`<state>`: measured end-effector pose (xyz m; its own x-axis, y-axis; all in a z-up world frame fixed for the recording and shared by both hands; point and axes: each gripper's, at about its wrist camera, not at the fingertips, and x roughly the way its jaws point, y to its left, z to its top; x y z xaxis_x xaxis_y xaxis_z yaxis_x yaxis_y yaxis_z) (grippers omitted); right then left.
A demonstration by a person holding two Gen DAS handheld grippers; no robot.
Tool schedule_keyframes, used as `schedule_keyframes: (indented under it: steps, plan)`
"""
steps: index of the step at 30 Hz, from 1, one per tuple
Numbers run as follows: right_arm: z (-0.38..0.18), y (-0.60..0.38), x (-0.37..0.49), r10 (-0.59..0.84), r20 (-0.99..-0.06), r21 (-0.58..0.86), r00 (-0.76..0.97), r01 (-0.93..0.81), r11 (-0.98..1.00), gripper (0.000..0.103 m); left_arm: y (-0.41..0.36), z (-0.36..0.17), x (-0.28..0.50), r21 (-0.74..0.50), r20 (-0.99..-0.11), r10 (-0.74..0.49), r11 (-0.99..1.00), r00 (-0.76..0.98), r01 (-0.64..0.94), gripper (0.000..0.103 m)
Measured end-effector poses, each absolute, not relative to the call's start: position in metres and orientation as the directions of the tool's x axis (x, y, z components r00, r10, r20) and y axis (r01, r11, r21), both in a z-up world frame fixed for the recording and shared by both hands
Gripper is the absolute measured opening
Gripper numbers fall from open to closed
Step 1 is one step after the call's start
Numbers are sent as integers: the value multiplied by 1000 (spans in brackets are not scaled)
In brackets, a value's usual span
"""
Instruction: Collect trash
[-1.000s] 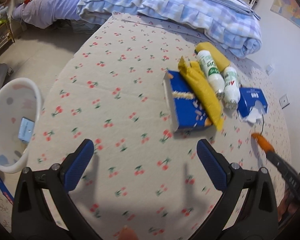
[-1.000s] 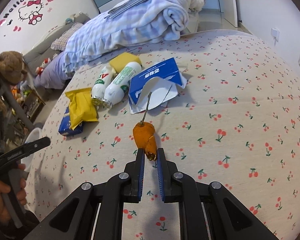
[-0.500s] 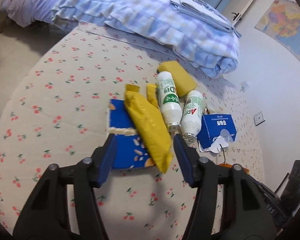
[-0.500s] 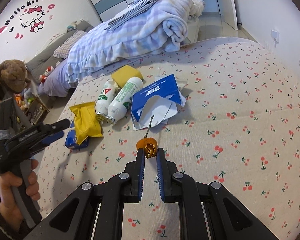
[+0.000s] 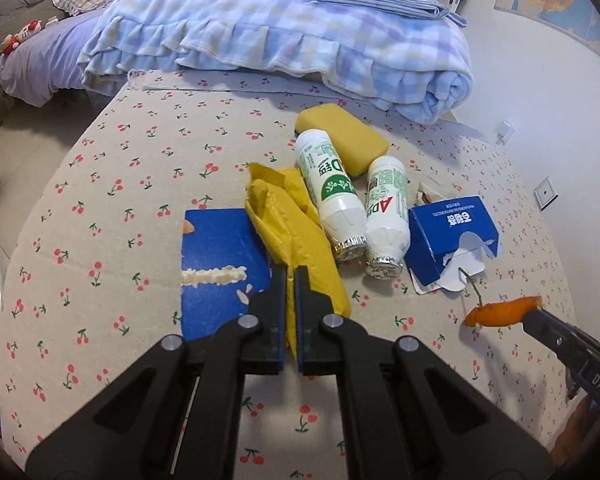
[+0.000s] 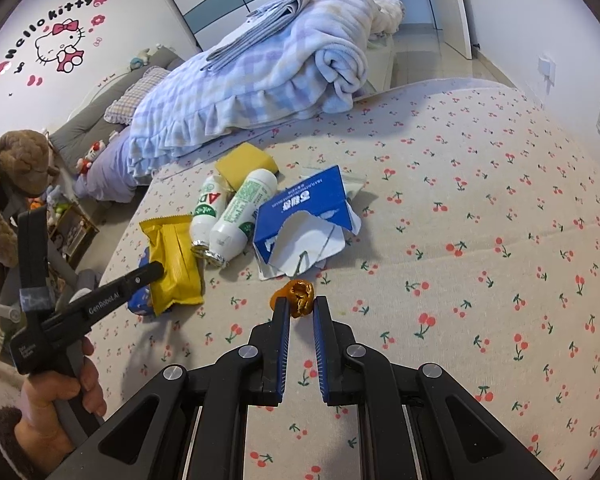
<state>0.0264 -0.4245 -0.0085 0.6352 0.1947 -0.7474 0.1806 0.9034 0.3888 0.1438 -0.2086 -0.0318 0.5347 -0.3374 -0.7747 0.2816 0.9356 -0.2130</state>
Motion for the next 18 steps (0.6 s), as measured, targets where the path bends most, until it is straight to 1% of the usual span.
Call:
schedule_keyframes:
  steps: [12, 18]
  plan:
    - [16, -413, 28, 222, -704, 424, 675, 148, 893, 12, -171, 0, 125, -306, -725, -408, 913, 555, 271, 3]
    - [27, -398, 29, 236, -689, 430, 685, 125, 894, 11, -147, 9, 118, -308, -713, -400, 916, 575, 255, 3]
